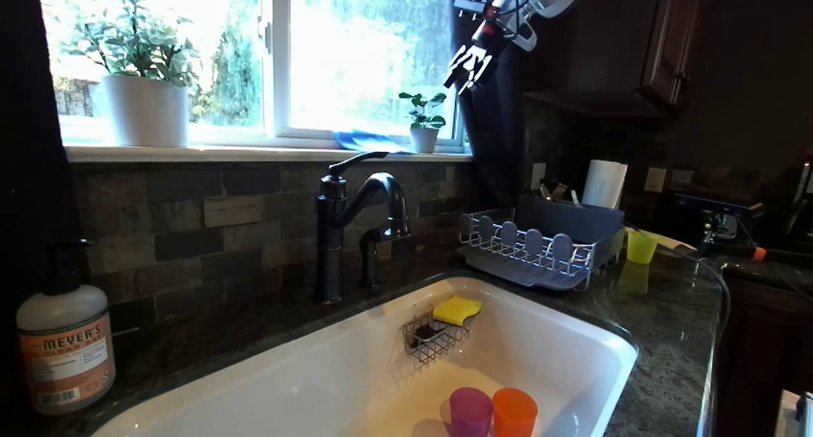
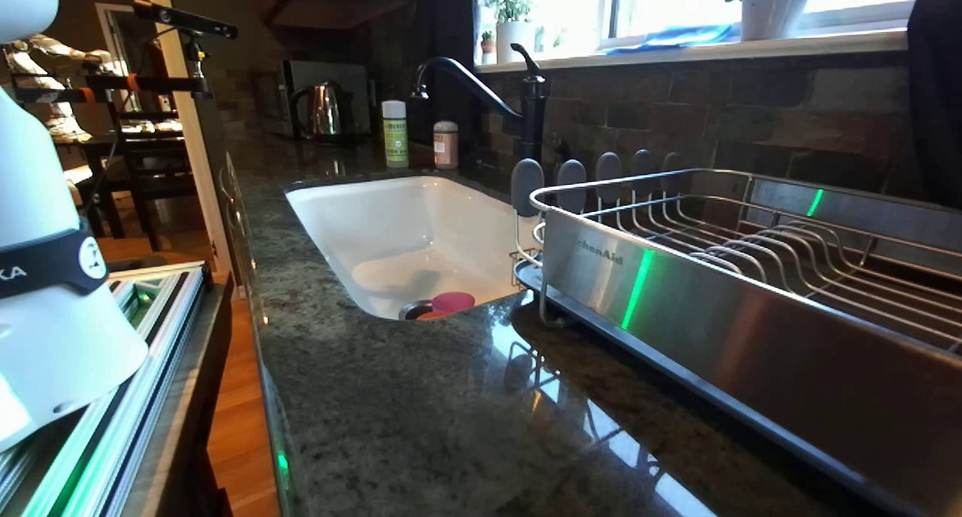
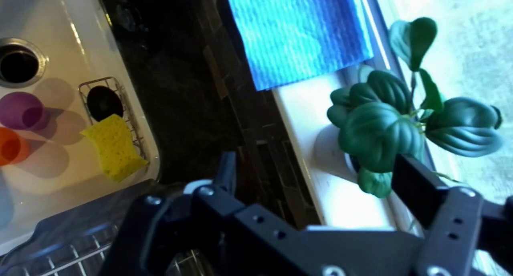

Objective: Remove the potted plant from the dish rack and place it on the right side of the windowsill.

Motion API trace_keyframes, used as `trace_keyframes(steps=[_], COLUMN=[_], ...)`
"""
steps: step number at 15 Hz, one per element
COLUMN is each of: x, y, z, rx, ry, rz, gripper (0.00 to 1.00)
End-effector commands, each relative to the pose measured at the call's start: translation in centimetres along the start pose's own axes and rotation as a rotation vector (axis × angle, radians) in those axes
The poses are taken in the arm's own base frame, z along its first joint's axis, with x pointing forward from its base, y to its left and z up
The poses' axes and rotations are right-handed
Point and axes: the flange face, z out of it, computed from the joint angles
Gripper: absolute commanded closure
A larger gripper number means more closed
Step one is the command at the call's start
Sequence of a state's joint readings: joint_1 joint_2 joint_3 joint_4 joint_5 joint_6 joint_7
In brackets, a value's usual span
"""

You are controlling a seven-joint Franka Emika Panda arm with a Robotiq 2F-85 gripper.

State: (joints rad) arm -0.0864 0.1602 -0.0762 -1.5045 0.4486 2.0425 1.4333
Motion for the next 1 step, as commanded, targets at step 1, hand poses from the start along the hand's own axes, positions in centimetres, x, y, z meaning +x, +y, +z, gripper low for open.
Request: trace_keyframes(steps=[1], x=[0.01], y=[0.97], z=[-0.25], rx=[-0.012], ry=[-0.01], rz=[-0.037], gripper=[0.0])
